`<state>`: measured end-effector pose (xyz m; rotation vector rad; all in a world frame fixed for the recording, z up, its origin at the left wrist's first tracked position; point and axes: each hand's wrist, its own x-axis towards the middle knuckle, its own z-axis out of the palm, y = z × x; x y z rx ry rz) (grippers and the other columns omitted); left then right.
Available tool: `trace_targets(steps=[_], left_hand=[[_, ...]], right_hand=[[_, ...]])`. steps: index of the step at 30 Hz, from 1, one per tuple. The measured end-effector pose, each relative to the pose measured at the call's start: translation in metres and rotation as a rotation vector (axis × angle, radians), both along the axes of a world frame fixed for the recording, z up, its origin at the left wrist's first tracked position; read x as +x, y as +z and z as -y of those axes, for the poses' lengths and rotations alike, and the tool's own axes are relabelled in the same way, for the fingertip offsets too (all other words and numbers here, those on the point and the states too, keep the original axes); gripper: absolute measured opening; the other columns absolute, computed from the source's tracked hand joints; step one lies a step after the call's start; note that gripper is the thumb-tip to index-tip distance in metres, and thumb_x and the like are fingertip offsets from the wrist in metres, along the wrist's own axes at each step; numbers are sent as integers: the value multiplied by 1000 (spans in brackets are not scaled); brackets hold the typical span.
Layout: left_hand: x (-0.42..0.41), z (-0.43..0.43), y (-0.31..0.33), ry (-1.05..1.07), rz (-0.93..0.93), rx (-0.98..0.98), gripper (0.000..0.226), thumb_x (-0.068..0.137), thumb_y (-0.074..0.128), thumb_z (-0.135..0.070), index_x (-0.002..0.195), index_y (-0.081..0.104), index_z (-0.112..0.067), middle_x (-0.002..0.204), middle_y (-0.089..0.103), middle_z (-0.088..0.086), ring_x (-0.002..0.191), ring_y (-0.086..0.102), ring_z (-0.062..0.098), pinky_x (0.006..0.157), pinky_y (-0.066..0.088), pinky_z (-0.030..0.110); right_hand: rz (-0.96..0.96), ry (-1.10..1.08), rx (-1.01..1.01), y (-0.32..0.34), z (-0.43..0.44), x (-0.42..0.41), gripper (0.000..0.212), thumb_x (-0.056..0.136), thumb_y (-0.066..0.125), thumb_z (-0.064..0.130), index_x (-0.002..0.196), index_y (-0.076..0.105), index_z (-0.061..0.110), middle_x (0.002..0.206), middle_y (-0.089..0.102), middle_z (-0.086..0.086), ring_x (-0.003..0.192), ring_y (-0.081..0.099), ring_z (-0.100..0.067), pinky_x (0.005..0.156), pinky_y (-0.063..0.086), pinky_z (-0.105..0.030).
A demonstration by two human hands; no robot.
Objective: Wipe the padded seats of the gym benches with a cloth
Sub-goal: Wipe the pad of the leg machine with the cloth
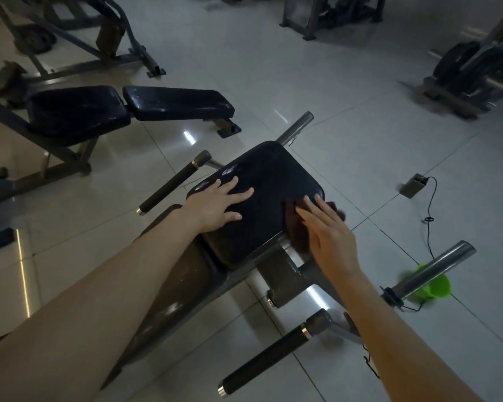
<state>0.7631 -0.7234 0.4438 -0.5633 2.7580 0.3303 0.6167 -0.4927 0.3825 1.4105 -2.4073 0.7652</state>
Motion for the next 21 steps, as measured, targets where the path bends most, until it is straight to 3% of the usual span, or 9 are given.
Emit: trace_targets(steps=[3, 5, 8, 10, 15, 18, 21], left_hand=[[0, 0, -1, 8, 5, 5, 64, 101, 43, -46, 151, 4, -51, 164, -8, -7, 151, 0, 26, 119, 23, 49], [-1, -1, -1, 11, 7, 14, 64, 101, 42, -45, 151, 3, -50, 164, -9, -7, 151, -2, 27, 119, 21, 50], [-1, -2, 0, 14, 8, 23, 64, 101, 42, -45, 151, 3, -51, 164, -10, -7, 151, -3, 26, 120, 20, 50], [0, -2, -1, 24, -1, 20, 64, 101, 42, -45, 151, 3, -50, 164, -10, -7, 151, -3, 25, 120, 21, 51], [1, -4, -2, 35, -1, 19, 64, 102, 42, -43, 152, 3, -49, 164, -10, -7, 151, -4, 26, 119, 21, 51], [0, -4, -2, 37, 0, 30, 64, 102, 43, -43, 152, 3, -49, 164, -10, -6, 151, -4, 26, 119, 22, 52], [0, -3, -3, 38, 0, 37, 64, 102, 43, -43, 151, 3, -50, 164, -10, -7, 151, -5, 26, 119, 23, 52]], right_hand=[[232, -167, -139, -2, 10, 28, 32, 94, 62, 10, 126, 66, 16, 140, 54, -7, 132, 45, -26, 107, 45, -46], [482, -323, -325, 1, 21, 49, 30, 96, 61, 12, 125, 65, 17, 133, 47, -7, 121, 46, -18, 101, 48, -35], [833, -489, -524, 16, 39, 69, 24, 98, 57, 19, 120, 61, 27, 121, 39, 0, 103, 49, -7, 77, 44, -12], [946, -510, -595, 19, 47, 80, 23, 96, 60, 23, 117, 60, 31, 120, 40, 1, 99, 49, -5, 66, 43, -7], [859, -519, -531, 13, 49, 88, 43, 87, 72, 42, 126, 58, 33, 121, 41, 6, 108, 48, -8, 84, 41, -14], [804, -559, -512, 15, 49, 87, 35, 93, 66, 35, 126, 60, 27, 118, 49, 5, 99, 48, 0, 75, 35, -2], [805, -563, -543, 15, 52, 106, 22, 96, 62, 23, 117, 64, 17, 108, 61, 3, 86, 52, 8, 72, 42, 1]])
